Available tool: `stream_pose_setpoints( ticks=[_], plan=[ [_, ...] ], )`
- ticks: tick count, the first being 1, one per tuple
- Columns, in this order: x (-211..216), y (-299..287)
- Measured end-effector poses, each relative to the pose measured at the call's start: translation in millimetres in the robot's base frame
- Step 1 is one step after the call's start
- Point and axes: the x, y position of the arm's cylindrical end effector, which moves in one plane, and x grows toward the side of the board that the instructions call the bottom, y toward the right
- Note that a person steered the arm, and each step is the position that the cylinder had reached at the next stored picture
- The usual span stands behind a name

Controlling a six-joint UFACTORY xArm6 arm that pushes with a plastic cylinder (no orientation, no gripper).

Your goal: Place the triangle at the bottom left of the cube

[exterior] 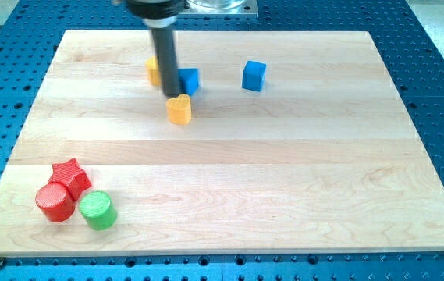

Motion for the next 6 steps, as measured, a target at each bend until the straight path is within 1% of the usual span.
stream_pose_setpoints(
  ticks=[1,2,3,4,5,6],
  plan=[
    [-11.1,-8.8],
    [-25.3,5.6],
    [-25.3,43.0],
    [-13.6,62.9],
    [-13.2,105.7],
    [-9.9,97.1]
  ],
)
